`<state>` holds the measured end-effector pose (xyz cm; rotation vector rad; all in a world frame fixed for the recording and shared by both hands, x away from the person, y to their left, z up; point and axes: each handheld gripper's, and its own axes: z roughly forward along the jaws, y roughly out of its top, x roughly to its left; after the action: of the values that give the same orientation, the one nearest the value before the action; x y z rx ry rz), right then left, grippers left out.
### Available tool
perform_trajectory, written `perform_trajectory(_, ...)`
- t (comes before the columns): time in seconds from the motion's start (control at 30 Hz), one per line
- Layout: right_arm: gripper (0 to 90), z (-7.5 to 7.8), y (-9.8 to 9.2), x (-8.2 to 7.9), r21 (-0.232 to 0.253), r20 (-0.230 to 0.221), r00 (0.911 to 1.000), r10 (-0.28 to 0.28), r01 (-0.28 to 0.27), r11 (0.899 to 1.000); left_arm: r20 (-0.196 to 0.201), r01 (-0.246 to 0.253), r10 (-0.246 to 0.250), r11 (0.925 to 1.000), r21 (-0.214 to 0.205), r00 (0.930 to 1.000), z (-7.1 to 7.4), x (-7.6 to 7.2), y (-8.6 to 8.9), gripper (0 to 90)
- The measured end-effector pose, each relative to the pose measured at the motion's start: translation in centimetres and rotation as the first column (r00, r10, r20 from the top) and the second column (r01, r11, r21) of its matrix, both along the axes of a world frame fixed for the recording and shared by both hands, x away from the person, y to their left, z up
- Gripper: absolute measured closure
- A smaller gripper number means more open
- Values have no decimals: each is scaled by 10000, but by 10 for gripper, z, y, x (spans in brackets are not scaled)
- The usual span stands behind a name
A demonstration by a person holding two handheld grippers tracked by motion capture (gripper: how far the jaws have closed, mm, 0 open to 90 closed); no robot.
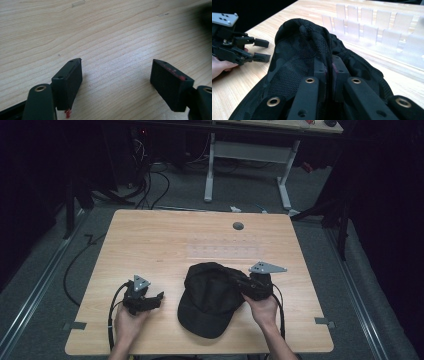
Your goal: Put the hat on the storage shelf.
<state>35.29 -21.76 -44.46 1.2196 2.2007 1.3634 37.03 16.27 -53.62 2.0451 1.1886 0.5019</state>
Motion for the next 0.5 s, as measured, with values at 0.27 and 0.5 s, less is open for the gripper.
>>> perform_trajectory(0.27, 848, 12, -12, -4, 80, 404, 9992, 74, -77, 9999, -2, 116, -116, 9999, 21, 9999, 0, -1, 0, 259)
perform_trajectory(0.5, 847, 18, -19, -7, 108, 699, 9973, 223, -231, 9997, -454, 576, -609, 9957, -722, 9971, 6, -2, -1, 237)
